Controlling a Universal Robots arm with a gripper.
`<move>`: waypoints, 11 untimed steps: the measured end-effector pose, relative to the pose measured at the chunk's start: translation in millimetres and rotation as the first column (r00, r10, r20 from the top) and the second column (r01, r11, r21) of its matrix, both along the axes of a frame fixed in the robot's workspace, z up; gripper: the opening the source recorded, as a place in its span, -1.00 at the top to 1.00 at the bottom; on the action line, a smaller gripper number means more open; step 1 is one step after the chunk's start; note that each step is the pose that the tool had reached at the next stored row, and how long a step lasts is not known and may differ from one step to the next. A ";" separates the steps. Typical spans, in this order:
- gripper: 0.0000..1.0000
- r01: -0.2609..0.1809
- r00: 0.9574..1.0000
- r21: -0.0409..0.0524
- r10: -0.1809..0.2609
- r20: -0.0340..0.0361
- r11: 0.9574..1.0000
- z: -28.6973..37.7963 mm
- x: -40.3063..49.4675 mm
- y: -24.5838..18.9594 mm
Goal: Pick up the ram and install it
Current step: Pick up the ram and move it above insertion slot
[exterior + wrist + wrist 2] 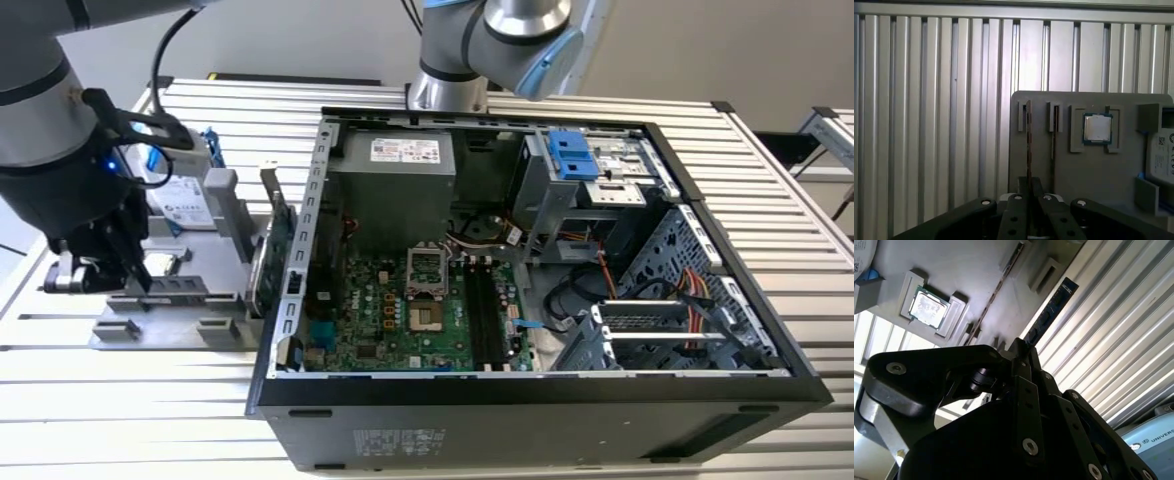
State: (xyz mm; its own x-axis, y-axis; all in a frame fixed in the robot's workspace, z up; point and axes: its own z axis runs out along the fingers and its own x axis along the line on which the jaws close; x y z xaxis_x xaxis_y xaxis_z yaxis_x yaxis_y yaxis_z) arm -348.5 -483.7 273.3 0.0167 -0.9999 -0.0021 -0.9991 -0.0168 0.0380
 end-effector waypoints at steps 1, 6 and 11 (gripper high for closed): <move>1.00 0.000 1.000 0.000 0.000 0.000 1.000 1.2 0.0 0.0; 1.00 0.000 1.000 0.000 0.000 0.000 1.000 7.7 0.0 0.0; 1.00 0.000 1.000 0.000 0.000 0.000 1.000 14.0 0.0 0.0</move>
